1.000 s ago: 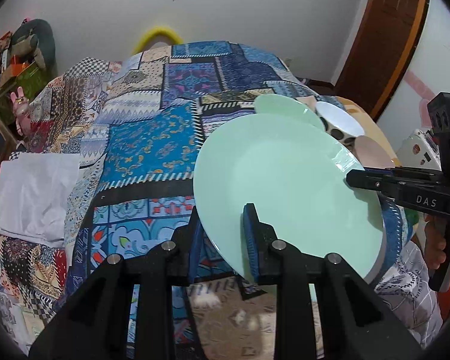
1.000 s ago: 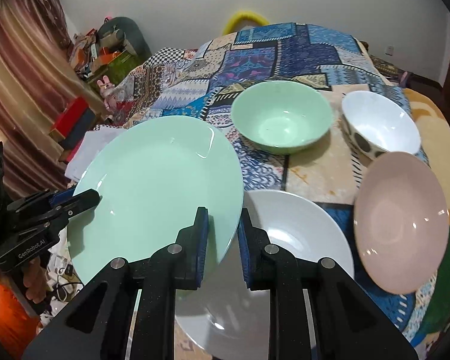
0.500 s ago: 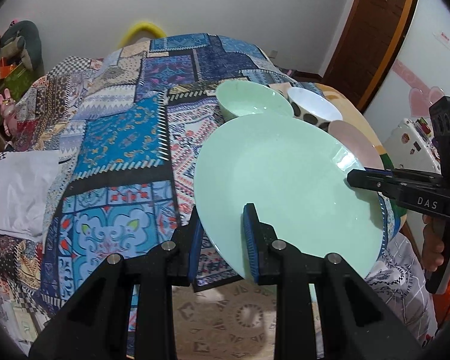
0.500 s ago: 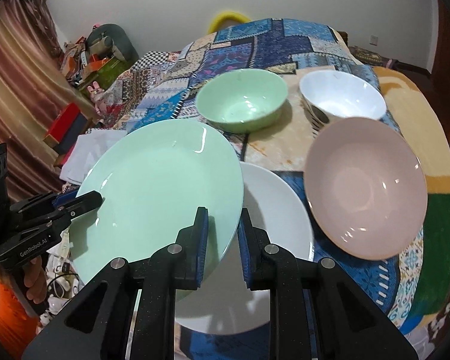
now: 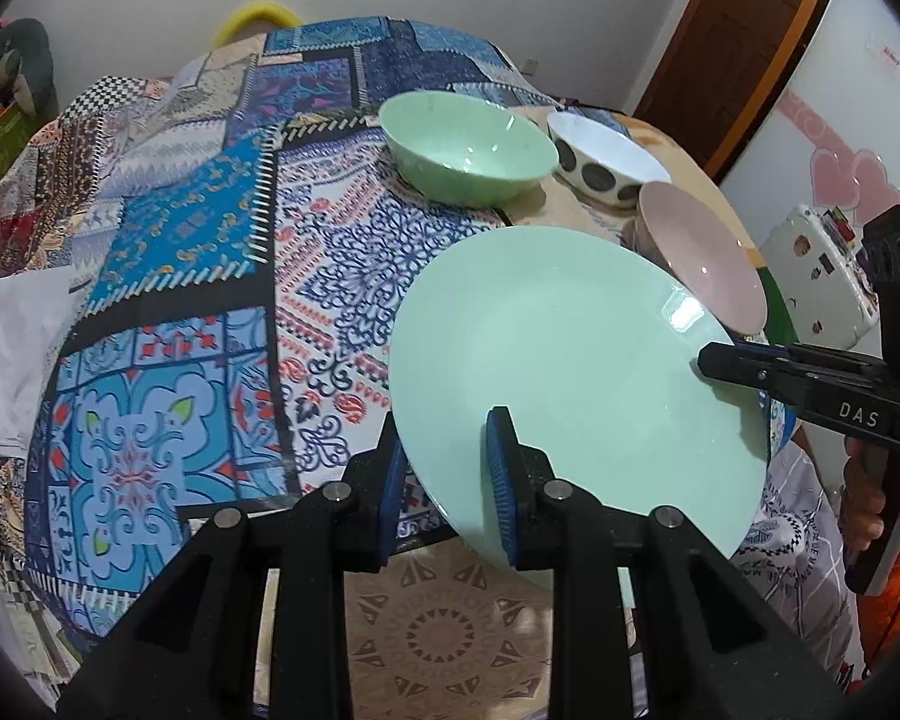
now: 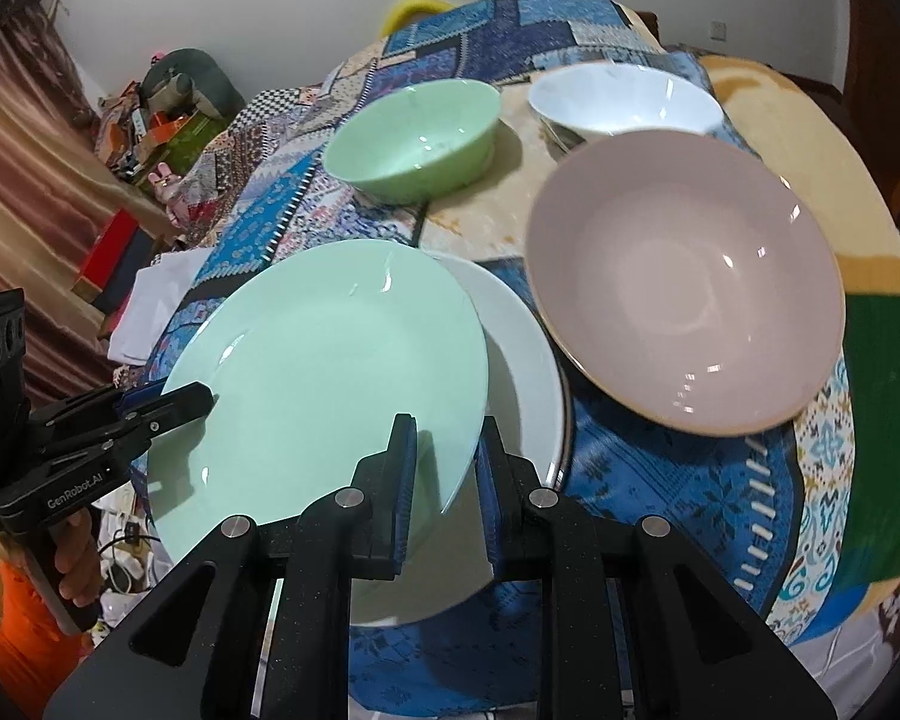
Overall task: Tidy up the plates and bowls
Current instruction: 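Carry the pale green plate over the white plate, lower it, release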
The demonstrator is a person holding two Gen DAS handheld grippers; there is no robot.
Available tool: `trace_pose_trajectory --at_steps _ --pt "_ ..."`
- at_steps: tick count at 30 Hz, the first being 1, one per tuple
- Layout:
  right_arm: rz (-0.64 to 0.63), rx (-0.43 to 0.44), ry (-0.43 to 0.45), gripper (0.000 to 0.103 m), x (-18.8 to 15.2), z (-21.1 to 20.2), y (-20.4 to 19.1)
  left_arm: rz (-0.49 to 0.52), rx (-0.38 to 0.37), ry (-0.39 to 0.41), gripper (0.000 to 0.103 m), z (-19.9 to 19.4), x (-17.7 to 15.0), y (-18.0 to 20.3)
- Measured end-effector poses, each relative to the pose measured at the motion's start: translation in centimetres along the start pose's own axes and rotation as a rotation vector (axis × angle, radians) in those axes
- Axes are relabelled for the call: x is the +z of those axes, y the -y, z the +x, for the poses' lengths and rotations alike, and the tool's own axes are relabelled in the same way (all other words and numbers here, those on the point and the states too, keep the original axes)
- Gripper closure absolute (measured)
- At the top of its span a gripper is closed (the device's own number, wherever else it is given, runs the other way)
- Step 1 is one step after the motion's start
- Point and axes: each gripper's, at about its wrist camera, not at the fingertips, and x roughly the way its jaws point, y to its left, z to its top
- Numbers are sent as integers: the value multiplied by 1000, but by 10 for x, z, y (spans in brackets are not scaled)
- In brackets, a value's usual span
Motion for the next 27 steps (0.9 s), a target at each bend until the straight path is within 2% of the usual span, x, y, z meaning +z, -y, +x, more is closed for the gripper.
trace_pose_trajectory --at_steps 8,27 --pt "28 -6 -25 85 -5 4 7 6 -6 -39 77 19 -3 5" --pt "24 -9 -27 85 -2 9 7 40 61 -36 77 31 6 9"
